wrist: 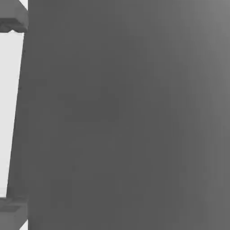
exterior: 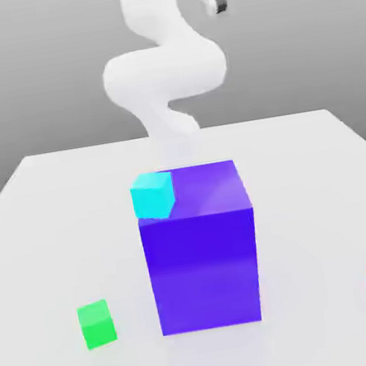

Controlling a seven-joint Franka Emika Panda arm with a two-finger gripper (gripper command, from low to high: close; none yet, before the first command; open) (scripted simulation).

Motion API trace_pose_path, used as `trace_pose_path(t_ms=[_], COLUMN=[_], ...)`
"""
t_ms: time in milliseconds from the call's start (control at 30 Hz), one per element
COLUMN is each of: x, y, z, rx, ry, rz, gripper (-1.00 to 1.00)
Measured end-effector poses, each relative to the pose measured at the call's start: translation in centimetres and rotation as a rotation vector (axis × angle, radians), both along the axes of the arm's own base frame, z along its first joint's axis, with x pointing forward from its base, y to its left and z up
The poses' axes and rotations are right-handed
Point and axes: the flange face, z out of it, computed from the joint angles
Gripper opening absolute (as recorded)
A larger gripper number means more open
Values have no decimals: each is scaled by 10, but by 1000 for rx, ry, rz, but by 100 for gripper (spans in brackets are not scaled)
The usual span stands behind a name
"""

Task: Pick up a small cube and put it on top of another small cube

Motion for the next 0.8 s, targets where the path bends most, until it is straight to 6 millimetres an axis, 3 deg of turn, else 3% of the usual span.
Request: trace_pose_path(t_ms=[67,100,133,167,200,233,300,467,500,533,567,600,700,800], x=[0,4,4,6,6,6,6,-18,-23,-29,-37,-39,-67,-75], y=[0,18,18,36,36,53,53,140,149,158,169,173,195,198], z=[0,-25,-25,-50,-50,-74,-74,-199,-224,-224,-249,-249,-324,-358], rx=[0,3,3,2,2,-3,-3,-88,-112,-115,-146,-148,-267,-335], ry=[0,44,44,87,87,128,128,303,334,332,357,356,407,422], rz=[0,17,17,33,33,46,46,113,110,131,133,143,131,120], gripper=[0,0,0,0,0,0,0,0,0,0,0,0,0,0])
